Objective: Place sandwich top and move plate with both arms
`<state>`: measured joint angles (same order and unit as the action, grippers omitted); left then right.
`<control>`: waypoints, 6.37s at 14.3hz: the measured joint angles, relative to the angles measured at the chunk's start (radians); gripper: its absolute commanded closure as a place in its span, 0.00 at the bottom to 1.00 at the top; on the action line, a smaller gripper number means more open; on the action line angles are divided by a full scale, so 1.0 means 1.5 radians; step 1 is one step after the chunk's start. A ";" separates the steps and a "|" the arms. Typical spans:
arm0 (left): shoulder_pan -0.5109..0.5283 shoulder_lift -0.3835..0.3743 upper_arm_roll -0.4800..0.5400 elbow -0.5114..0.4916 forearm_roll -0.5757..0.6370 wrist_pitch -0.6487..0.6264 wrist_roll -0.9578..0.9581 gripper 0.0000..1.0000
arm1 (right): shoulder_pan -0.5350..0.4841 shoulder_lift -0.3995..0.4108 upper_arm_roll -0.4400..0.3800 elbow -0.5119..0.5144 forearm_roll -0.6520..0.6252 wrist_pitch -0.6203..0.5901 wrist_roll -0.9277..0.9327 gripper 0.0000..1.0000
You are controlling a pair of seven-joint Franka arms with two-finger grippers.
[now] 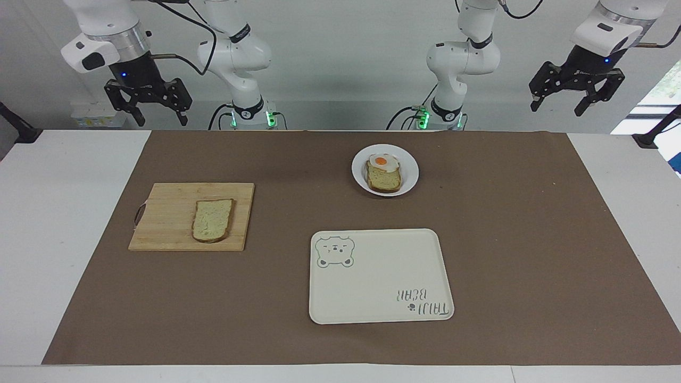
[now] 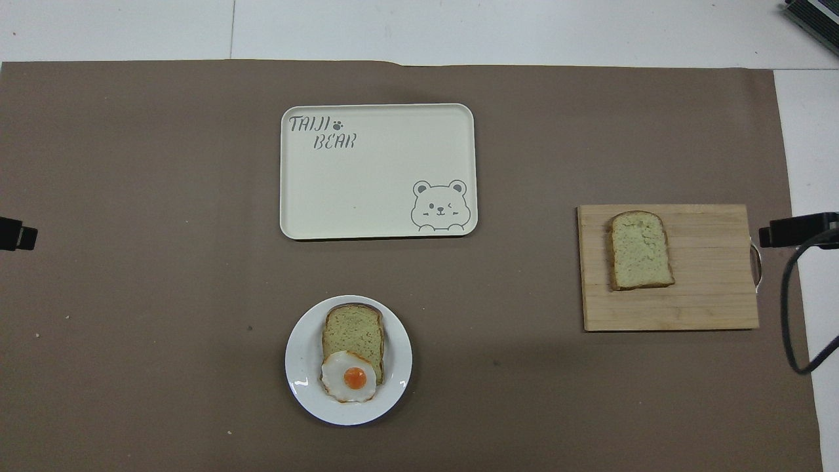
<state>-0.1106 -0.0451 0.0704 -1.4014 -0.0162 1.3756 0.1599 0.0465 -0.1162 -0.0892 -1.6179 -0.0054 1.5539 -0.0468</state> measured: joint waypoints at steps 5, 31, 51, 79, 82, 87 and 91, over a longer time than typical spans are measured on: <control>0.000 0.000 0.000 0.000 0.000 0.000 0.000 0.00 | -0.006 0.007 -0.006 0.024 0.000 -0.074 0.037 0.00; -0.001 0.020 -0.003 0.030 -0.006 -0.074 0.004 0.00 | -0.012 0.005 0.002 0.009 0.000 -0.021 0.038 0.00; -0.001 -0.009 -0.006 -0.014 -0.006 -0.082 0.009 0.00 | -0.018 0.003 -0.003 -0.010 0.000 -0.015 0.038 0.00; -0.001 -0.015 -0.008 -0.023 -0.006 -0.082 0.009 0.00 | -0.065 0.241 -0.008 -0.225 0.135 0.432 -0.086 0.00; -0.001 -0.016 -0.009 -0.026 -0.006 -0.082 0.009 0.00 | -0.080 0.254 -0.008 -0.279 0.190 0.494 -0.145 0.00; -0.002 -0.016 -0.010 -0.029 -0.007 -0.082 0.009 0.00 | -0.082 0.258 -0.008 -0.294 0.202 0.511 -0.159 1.00; -0.002 -0.017 -0.011 -0.029 -0.007 -0.082 0.009 0.00 | -0.079 0.255 -0.006 -0.294 0.206 0.510 -0.153 1.00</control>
<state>-0.1131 -0.0700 0.0546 -1.4446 -0.0261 1.2526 0.1738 -0.0721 0.2656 -0.0981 -2.0583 0.3029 2.3195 -0.2762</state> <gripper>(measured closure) 0.000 0.705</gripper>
